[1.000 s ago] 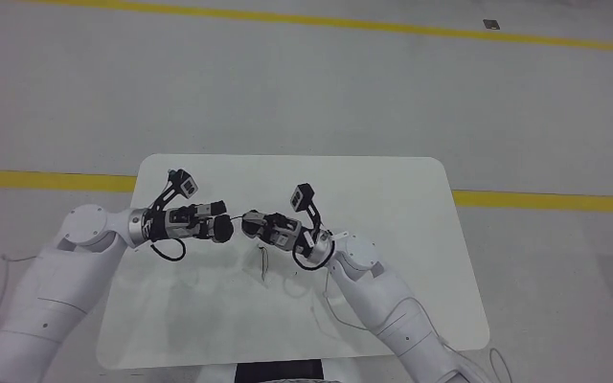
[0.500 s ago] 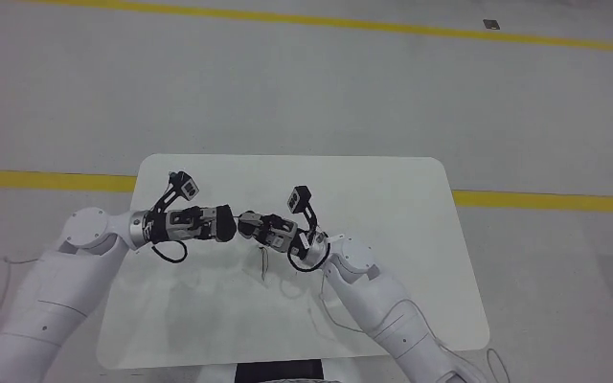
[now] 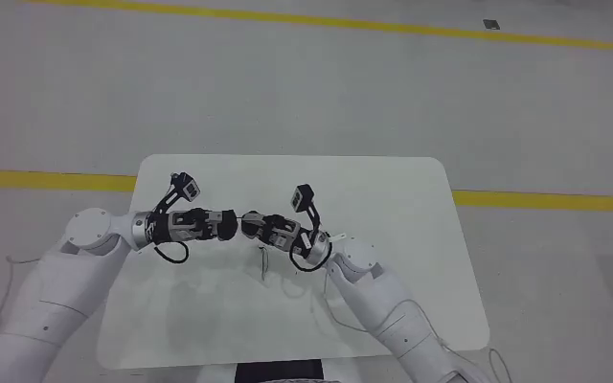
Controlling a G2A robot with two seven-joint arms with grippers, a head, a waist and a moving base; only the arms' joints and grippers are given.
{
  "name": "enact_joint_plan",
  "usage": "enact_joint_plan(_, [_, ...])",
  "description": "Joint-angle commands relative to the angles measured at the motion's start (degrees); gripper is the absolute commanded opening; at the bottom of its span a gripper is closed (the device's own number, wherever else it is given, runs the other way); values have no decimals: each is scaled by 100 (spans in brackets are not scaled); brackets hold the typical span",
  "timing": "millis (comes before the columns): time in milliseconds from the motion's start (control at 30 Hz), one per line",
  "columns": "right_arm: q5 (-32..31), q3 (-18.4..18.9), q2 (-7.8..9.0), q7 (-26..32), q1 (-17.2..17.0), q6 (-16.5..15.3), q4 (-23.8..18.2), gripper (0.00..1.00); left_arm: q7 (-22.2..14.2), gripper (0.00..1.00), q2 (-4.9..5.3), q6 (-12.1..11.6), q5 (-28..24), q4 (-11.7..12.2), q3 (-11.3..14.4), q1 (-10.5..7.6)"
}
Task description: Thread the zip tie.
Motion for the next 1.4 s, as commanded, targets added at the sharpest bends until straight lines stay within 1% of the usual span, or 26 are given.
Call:
enact_joint_plan(0, [-83, 17, 20, 94, 4, 89, -31, 0, 4, 22, 3, 2, 0, -6, 15, 8])
enact_joint_plan(33, [-115, 21, 28, 130, 4, 120, -43, 0, 4, 20, 4, 6, 4, -7, 26, 11])
enact_joint_plan(167, [-159, 39, 46, 191, -10, 185, -81, 0, 6, 17, 10, 24, 5, 0, 63, 19])
enact_joint_plan(367, [-144, 41, 57, 247, -8, 211, -93, 0, 13, 15, 23, 45, 2, 13, 86, 11])
enact_joint_plan(667, [-125, 3, 59, 297, 13, 226, -74, 0, 30, 7, 29, 44, -7, 50, 166, -21])
enact_joint_plan(933, [-104, -28, 58, 314, 31, 220, -78, 0, 21, 6, 33, 33, -26, 88, 225, -66])
enact_joint_plan(1100, [-96, -40, 60, 332, 44, 217, -68, 0, 16, 0, 38, 28, -34, 113, 251, -92])
enact_joint_plan(1333, [-91, -59, 61, 354, 66, 214, -53, 0, -10, 0, 45, 5, -61, 175, 287, -130])
enact_joint_plan(1367, [-91, -64, 61, 358, 72, 217, -50, 9, -22, 0, 47, -3, -68, 182, 286, -135])
